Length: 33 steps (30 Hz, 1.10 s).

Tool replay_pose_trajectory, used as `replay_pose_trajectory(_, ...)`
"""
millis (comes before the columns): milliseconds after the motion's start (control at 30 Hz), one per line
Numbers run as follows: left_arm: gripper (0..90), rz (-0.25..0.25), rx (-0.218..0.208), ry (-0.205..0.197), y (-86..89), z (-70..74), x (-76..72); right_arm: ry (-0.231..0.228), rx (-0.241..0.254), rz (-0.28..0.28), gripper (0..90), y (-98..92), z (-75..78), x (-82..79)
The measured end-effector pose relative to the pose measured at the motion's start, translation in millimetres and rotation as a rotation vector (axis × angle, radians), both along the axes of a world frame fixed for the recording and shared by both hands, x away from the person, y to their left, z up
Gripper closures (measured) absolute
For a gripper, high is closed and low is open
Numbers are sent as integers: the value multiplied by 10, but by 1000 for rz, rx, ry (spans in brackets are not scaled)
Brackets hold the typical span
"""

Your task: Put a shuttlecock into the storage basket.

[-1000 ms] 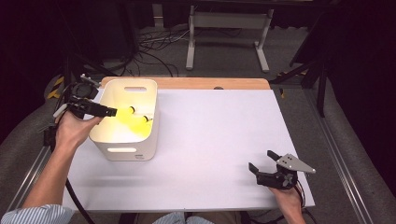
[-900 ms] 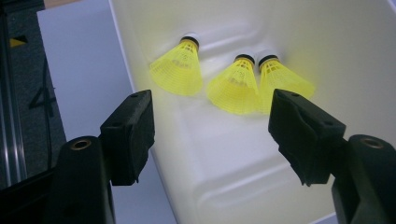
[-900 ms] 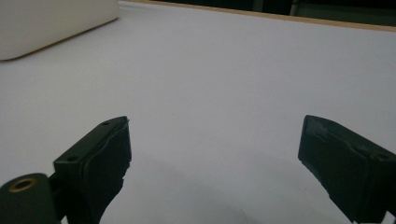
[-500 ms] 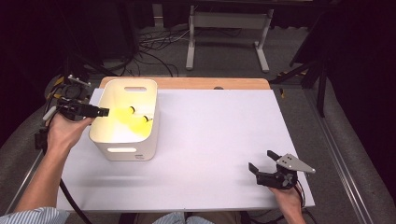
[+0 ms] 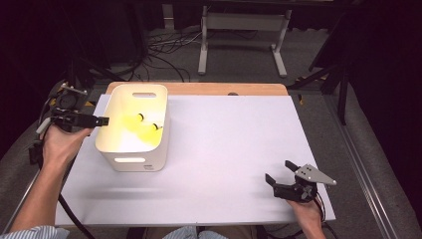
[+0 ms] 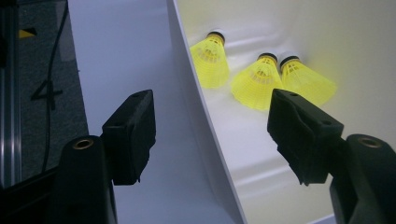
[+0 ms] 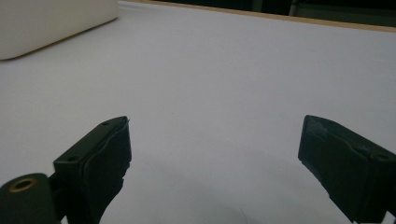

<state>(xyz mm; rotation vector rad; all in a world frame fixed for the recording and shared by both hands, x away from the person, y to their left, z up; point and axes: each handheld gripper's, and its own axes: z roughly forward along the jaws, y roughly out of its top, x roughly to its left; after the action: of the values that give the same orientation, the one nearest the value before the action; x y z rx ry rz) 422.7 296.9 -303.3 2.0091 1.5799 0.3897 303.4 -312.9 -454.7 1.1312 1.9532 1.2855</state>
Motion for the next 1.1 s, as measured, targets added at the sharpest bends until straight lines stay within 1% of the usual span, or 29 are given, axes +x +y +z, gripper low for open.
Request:
replay_pose_trajectory(67,336,8,2,-14,29,-6,-20,2,0,1,98,2,-1,1)
replay_pose_trajectory(200,341,13,-8,-8,60,-37,-37,-1,-2,1,98,5,2,-2)
replay_pose_trajectory(400,343,36,-26,-25,126,-57,-81,-1,-1,1,98,3,3,-2)
replay_pose_trajectory(500,345,39,-31,-25,159,-71,-97,-2,-2,0,98,3,3,0)
replay_pose_trajectory(600,348,53,-38,-33,190,-90,-127,-1,1,1,98,0,2,1)
replay_pose_trajectory(667,350,55,-37,-34,217,-106,-140,-1,1,2,98,0,3,0)
replay_pose_trajectory(867,352,75,-53,-37,264,-174,-169,0,-1,-1,98,1,3,-1)
replay_pose_trajectory(933,352,79,-54,-36,279,-189,-181,-2,1,-1,98,4,6,-5)
replay_pose_trajectory(1100,349,94,-55,-51,333,-215,-234,-1,0,0,98,-1,4,-2)
